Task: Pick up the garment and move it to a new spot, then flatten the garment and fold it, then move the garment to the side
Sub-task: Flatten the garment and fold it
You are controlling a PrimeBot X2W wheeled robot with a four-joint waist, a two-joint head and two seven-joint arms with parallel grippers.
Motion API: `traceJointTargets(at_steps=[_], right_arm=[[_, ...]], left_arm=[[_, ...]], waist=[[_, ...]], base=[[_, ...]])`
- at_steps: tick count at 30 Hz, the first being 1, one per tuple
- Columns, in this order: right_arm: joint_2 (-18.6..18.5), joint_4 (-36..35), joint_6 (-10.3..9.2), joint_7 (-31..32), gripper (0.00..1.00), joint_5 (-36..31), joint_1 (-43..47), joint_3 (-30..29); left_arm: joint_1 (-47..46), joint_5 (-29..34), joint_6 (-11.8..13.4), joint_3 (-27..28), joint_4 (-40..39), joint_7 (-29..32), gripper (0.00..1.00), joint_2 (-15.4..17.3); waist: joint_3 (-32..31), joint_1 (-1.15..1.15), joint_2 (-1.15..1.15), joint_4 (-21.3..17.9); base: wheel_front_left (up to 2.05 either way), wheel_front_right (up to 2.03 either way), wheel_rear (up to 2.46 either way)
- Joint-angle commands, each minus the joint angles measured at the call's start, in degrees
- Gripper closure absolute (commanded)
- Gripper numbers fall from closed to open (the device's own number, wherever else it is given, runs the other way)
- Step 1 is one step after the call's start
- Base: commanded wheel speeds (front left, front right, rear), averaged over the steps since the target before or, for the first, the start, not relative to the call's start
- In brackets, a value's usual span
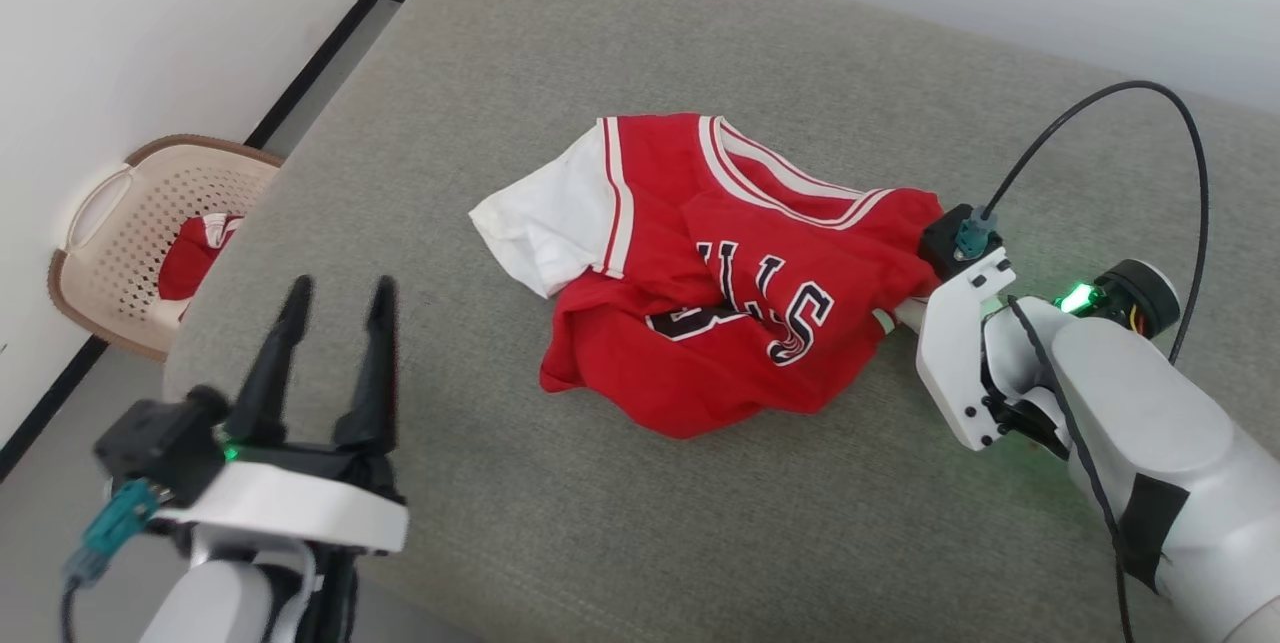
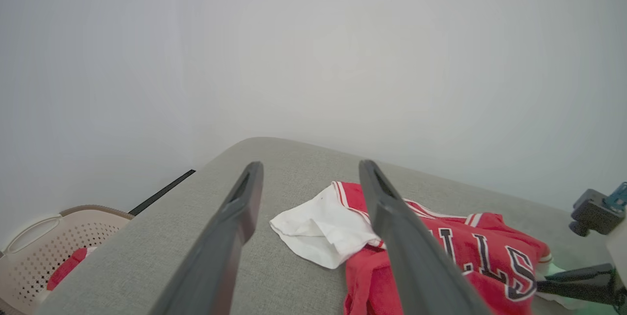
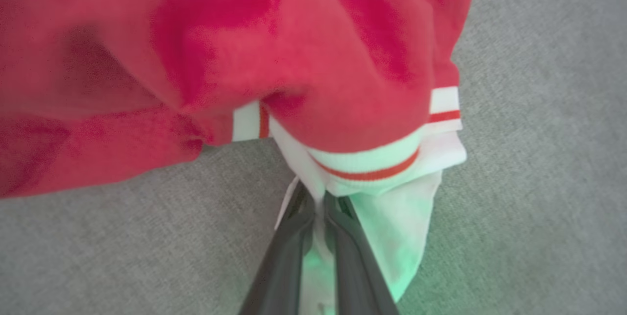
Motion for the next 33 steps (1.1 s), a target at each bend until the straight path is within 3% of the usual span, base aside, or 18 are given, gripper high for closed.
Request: traceJointTargets(at_steps=[1,8,17,18,22,25,26,27,28,29,33], right_arm=[[-1.6,1.3,-0.24,0.0,1.00,1.6,0.7,2.1],[-6.3,-6.7,-0.22,1.1,1.00,8.6,-0.7,8.7],[-21.1,-21.6,-0.21,6.2,1.00,17.9,0.4,13.6],[-24.4,-23.4,-0.19,6.9,1.00,19.3,0.9,13.4],[-28.7,-23.4,-0.18,8.2,1.00,21.5,3.1,13.2],[-28.1,-20.8,-0.17,7.3,1.00,23.5,4.7,11.6],[-27.7,-19.5,-0.17,6.5,0.87,23.6,5.0,11.0],[-26.9,-18.0,-0.17,5.5,0.60,23.9,5.4,10.2],[-26.0,-17.0,-0.16,4.6,0.11,23.8,5.8,9.8],[-25.2,-15.8,-0.16,3.8,0.00,23.6,5.9,9.5],[-22.4,-13.8,-0.16,1.1,0.00,22.7,4.9,7.9]], left_arm=[[1.6,0.8,-0.9,2.2,-0.5,-0.3,0.00,-1.0],[4.8,2.3,-2.3,6.1,-0.9,-0.3,0.00,-2.2],[7.4,3.5,-3.6,9.1,-1.3,-0.3,0.00,-3.0],[7.4,3.5,-3.8,9.1,-1.1,-0.3,0.00,-3.2],[7.3,3.4,-4.2,8.8,-0.6,-0.3,0.00,-3.2],[7.1,3.0,-4.7,8.3,-0.1,0.4,0.00,-2.9],[7.0,2.6,-5.2,8.1,0.0,0.7,0.00,-2.7],[6.8,2.9,-5.1,7.9,0.2,1.2,0.00,-2.4],[6.4,3.0,-5.4,7.7,0.1,1.8,0.00,-2.2],[6.0,2.0,-5.9,7.5,0.1,2.6,0.00,-2.1],[3.8,0.3,-7.1,7.2,0.0,8.0,0.00,0.0]], waist=[[-0.3,0.00,0.00,-0.8],[-1.3,0.00,0.00,-3.5],[-2.0,0.00,0.00,-6.8],[-2.1,0.00,0.00,-7.0],[-2.2,0.00,0.00,-7.1],[-2.4,0.00,0.00,-7.1],[-2.4,0.00,0.00,-7.1],[-2.5,0.00,0.00,-7.1],[-2.6,0.00,0.00,-7.2],[-2.8,0.00,0.00,-7.4],[-3.4,0.00,0.00,-9.3]], base=[[0.00,0.00,0.00],[0.00,0.00,0.00],[0.00,0.00,0.00],[0.00,0.00,0.00],[0.00,0.00,0.00],[0.00,0.00,0.00],[0.00,0.00,0.00],[0.00,0.00,0.00],[0.00,0.00,0.00],[0.00,0.00,0.00],[0.00,0.00,0.00]])
